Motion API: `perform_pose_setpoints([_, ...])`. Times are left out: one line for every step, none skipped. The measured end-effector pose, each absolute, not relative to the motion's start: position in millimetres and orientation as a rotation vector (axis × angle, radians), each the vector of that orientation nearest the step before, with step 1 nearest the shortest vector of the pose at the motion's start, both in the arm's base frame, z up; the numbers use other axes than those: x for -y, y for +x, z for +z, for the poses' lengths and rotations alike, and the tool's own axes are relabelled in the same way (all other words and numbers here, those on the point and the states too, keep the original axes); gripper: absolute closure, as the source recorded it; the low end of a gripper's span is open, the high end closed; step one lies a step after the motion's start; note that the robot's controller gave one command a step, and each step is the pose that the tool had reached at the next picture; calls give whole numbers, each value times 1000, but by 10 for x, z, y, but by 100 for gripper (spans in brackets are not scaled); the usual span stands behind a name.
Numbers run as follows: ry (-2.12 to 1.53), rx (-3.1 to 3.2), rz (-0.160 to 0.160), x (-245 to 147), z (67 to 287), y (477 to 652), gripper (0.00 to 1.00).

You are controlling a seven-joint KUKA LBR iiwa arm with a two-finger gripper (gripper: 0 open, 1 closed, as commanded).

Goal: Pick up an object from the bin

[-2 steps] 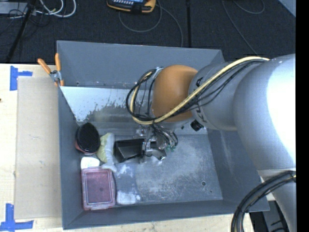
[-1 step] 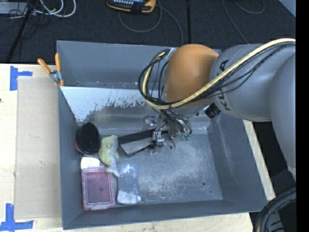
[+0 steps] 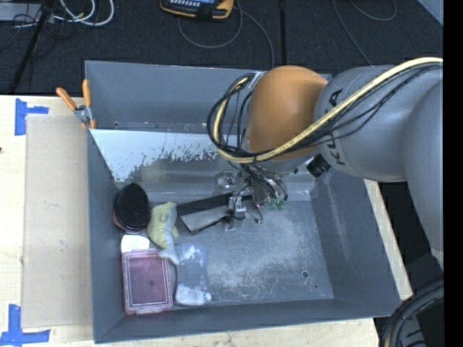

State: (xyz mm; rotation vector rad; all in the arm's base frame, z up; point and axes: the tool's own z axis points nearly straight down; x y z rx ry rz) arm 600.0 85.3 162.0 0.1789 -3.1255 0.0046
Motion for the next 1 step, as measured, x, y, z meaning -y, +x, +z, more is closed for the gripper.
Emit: perform_pose_setpoints([161,3121,7,-903,2799,6044,100])
